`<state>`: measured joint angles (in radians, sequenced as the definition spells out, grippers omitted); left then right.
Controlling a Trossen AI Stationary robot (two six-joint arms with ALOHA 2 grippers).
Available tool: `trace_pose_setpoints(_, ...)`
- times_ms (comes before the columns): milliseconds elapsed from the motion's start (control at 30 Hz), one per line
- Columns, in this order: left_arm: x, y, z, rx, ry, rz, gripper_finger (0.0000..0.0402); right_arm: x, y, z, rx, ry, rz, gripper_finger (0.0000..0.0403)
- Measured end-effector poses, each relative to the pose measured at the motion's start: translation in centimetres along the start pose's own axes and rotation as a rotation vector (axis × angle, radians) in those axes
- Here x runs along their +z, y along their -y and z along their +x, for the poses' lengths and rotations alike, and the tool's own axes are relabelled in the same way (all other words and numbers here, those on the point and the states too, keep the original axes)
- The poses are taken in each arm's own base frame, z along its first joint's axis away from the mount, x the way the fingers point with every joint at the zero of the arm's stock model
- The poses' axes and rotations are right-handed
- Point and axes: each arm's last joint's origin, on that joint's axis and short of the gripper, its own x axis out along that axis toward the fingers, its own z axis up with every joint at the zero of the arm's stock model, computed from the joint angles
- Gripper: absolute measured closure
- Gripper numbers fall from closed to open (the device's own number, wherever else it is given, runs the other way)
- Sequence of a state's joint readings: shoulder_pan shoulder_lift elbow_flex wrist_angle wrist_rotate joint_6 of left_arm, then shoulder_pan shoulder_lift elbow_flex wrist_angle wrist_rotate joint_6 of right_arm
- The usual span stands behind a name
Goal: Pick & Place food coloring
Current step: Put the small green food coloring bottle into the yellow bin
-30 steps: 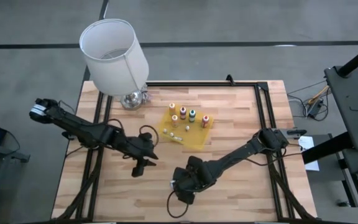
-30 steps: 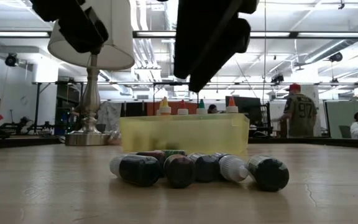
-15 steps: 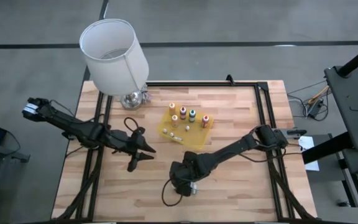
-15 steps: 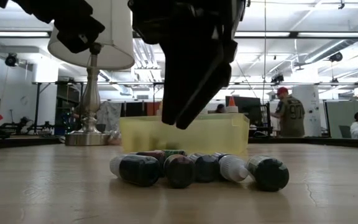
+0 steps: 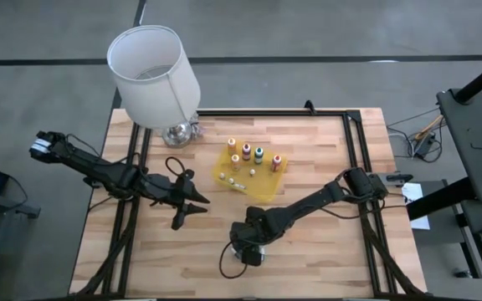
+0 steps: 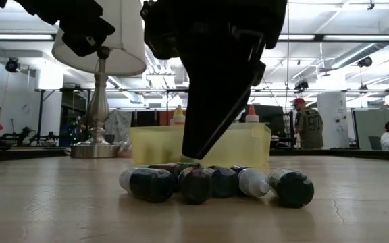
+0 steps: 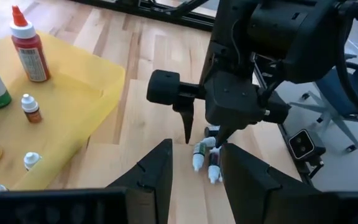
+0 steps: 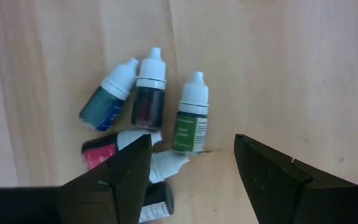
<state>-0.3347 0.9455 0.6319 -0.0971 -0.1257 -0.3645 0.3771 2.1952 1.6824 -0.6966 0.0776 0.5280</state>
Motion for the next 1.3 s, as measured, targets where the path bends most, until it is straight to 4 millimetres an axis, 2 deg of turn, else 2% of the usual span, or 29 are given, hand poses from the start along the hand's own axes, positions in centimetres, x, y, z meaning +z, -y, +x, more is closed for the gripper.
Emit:
trace_pose_setpoints(967, 0.0, -0.1, 0.0, 0.033, 0.012, -0.002, 0.0296, -0.3, 0.8, 1.2, 0.017, 0.02, -0.042, 0.0182)
trace_pose_setpoints(1100, 0.0, -0.1, 0.0, 0.04, 0.015, -0.002, 0.0296, -0.4, 0.9, 1.4, 0.014, 0.015, -0.041, 0.0196)
trace_pose_setpoints(1300, 0.1, -0.2, 0.0, 0.053, 0.025, -0.004, 0.0296, -0.4, 1.1, 1.7, 0.01, 0.012, -0.038, 0.0239)
